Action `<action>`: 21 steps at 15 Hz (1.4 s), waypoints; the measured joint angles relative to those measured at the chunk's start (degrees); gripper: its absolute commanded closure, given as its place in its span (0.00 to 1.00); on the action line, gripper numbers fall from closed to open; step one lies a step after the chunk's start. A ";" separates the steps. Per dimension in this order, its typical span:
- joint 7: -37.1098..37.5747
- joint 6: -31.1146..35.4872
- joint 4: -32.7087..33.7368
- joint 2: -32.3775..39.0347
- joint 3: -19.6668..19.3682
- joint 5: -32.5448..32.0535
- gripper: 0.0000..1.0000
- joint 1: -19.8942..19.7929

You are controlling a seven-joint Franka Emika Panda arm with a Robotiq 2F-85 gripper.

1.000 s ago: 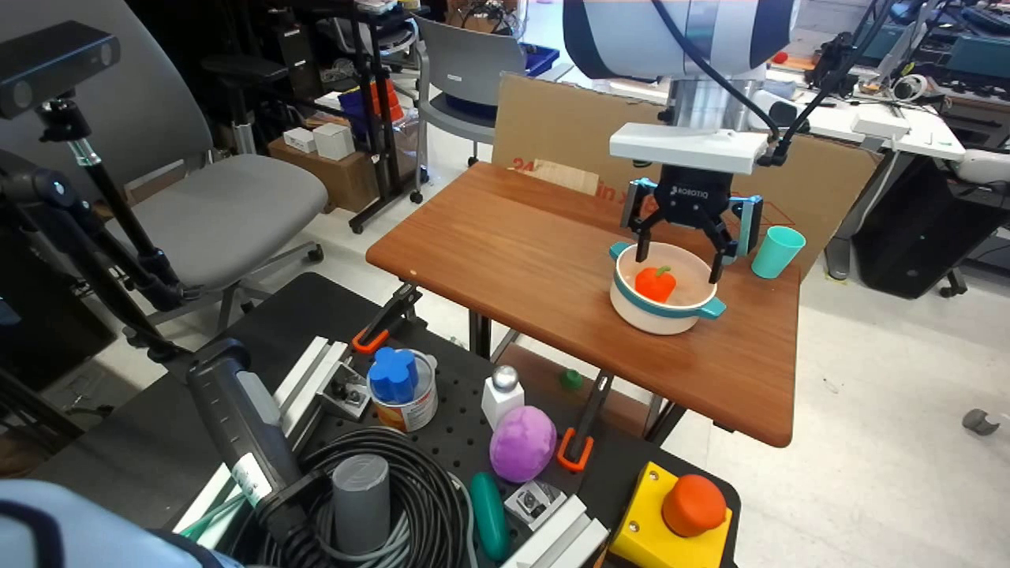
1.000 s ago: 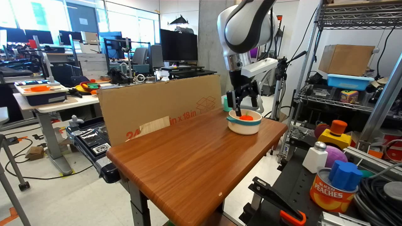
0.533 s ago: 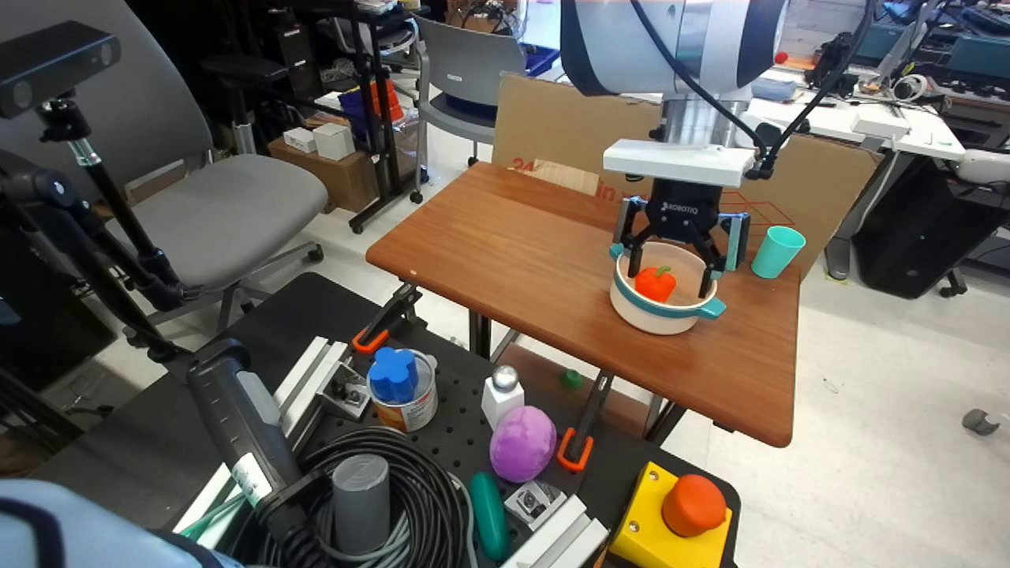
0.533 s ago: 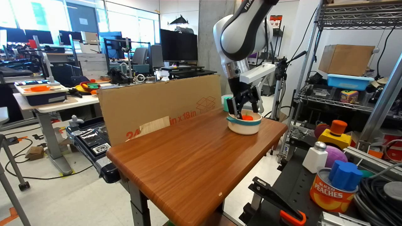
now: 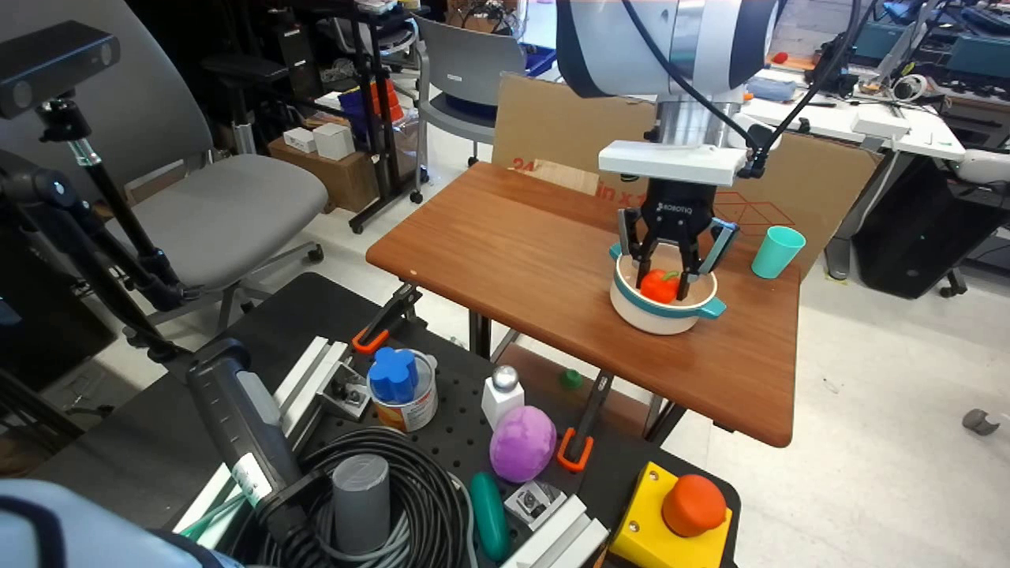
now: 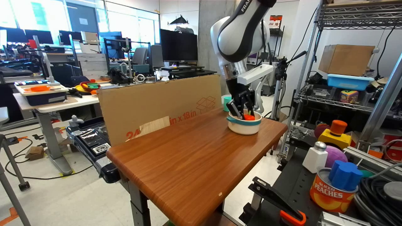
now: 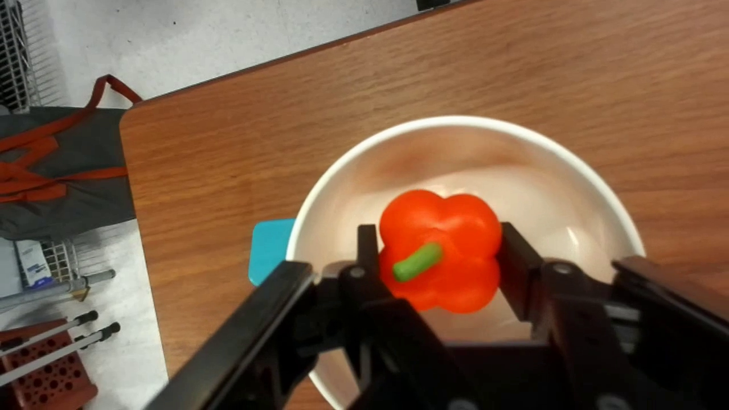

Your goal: Remove the object from the pot.

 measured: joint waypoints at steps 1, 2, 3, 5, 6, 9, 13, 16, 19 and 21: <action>0.00 0.00 0.08 -0.06 0.00 0.01 0.73 0.05; 0.00 0.02 0.10 -0.24 0.01 0.02 0.73 0.12; 0.00 0.06 0.04 -0.63 0.05 0.02 0.73 0.22; -0.01 0.42 -0.49 -2.33 0.28 0.02 0.73 0.55; -0.01 0.79 -1.18 -3.67 0.40 0.01 0.73 0.84; -0.01 4.85 -6.60 -9.99 0.76 -0.05 0.73 1.95; -0.06 9.52 -16.25 -18.61 2.41 -0.05 0.73 2.87; -0.06 10.40 -22.01 -21.63 3.98 -0.05 0.73 3.27; 0.12 10.69 -24.27 -21.08 4.95 -0.13 0.73 4.01; 0.91 11.06 -24.19 -20.03 5.42 -0.21 0.73 5.05</action>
